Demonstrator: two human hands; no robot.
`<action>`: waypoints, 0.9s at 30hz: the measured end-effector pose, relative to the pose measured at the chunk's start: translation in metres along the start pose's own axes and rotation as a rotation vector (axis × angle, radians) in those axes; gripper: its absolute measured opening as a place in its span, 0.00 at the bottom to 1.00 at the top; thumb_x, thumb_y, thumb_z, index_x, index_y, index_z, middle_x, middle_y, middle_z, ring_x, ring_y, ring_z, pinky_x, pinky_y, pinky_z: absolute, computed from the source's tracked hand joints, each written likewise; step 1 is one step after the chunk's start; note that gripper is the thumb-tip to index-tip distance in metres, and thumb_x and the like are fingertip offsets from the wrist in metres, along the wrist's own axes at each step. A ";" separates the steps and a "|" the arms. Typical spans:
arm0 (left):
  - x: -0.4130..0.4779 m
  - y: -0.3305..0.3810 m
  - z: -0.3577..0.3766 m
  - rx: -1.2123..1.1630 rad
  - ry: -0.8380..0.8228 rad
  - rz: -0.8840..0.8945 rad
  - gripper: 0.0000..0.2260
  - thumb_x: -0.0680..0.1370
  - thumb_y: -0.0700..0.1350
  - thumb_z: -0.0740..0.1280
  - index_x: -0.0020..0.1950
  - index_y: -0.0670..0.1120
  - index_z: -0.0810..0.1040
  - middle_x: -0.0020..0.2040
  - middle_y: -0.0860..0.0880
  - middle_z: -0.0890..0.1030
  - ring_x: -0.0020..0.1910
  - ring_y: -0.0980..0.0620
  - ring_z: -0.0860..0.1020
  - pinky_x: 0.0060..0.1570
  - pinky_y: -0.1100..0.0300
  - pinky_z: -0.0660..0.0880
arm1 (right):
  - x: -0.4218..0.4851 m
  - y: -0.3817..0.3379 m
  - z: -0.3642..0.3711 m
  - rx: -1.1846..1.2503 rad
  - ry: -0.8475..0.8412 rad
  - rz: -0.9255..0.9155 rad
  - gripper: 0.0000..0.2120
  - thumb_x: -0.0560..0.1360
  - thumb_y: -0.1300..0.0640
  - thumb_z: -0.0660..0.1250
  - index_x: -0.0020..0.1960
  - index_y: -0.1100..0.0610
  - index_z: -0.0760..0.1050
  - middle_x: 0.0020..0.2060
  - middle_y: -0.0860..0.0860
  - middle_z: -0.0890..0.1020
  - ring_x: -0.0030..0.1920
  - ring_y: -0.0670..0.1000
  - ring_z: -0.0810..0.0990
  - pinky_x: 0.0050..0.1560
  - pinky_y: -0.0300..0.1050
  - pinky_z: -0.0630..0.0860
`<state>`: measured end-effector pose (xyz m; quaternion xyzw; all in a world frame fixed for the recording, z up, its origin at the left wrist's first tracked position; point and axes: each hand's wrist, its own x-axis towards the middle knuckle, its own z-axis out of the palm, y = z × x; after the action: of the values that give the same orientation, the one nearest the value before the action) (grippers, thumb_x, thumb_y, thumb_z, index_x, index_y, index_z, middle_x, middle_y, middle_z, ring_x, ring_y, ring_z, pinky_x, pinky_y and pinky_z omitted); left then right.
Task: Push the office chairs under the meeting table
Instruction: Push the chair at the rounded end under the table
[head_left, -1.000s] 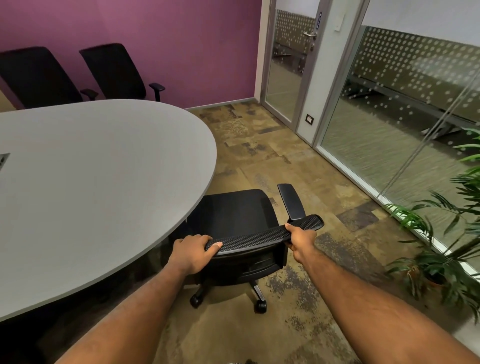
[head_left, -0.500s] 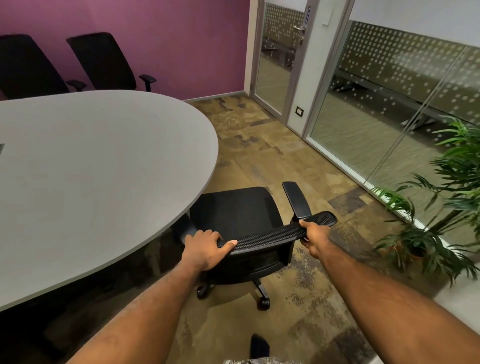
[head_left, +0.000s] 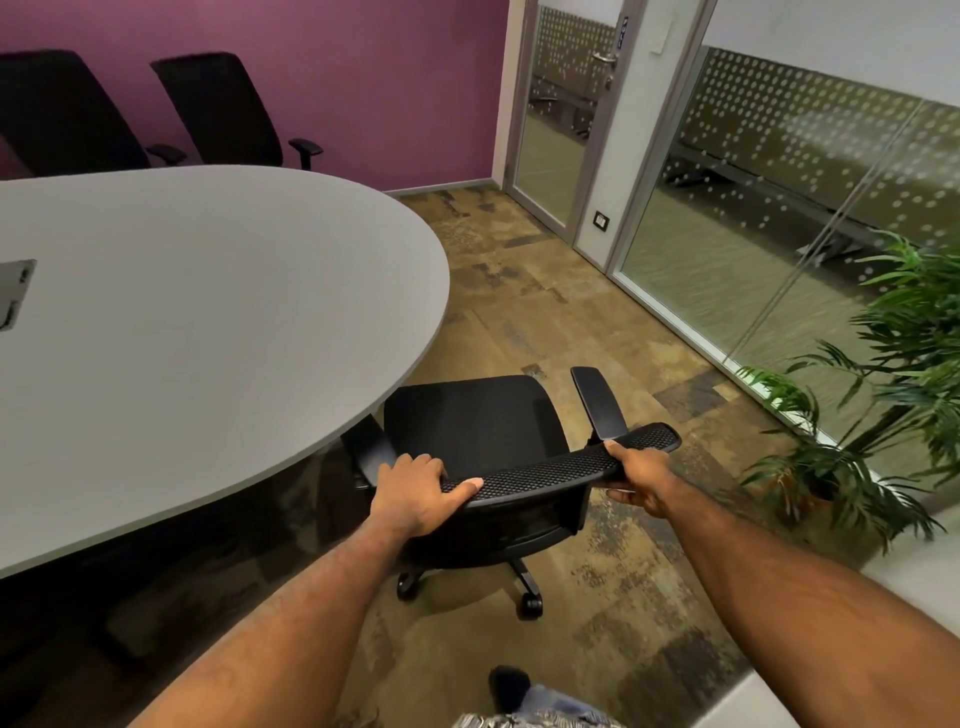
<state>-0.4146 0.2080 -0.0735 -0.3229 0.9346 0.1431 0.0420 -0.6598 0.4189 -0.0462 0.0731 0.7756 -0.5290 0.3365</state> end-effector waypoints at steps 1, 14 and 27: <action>-0.004 -0.003 0.000 -0.009 0.000 0.002 0.34 0.69 0.81 0.44 0.46 0.56 0.74 0.46 0.56 0.75 0.48 0.53 0.71 0.54 0.48 0.67 | -0.003 0.003 0.001 -0.018 -0.012 -0.003 0.21 0.80 0.54 0.69 0.67 0.63 0.68 0.55 0.61 0.83 0.33 0.55 0.86 0.24 0.42 0.78; -0.035 -0.006 -0.007 -0.097 0.003 -0.030 0.35 0.65 0.83 0.50 0.37 0.53 0.74 0.38 0.56 0.76 0.39 0.56 0.74 0.45 0.53 0.75 | -0.014 0.004 0.003 -0.218 -0.149 -0.055 0.25 0.80 0.47 0.67 0.69 0.63 0.67 0.51 0.60 0.86 0.35 0.54 0.87 0.35 0.46 0.80; -0.069 -0.006 -0.005 -0.143 -0.002 -0.185 0.34 0.66 0.82 0.50 0.43 0.54 0.74 0.42 0.56 0.77 0.41 0.56 0.74 0.47 0.54 0.76 | 0.001 -0.011 0.023 -0.618 -0.058 -0.215 0.41 0.76 0.38 0.69 0.74 0.69 0.65 0.67 0.64 0.75 0.62 0.62 0.77 0.61 0.54 0.76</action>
<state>-0.3566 0.2426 -0.0583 -0.4097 0.8882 0.2053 0.0329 -0.6554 0.3936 -0.0429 -0.1300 0.8928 -0.3028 0.3070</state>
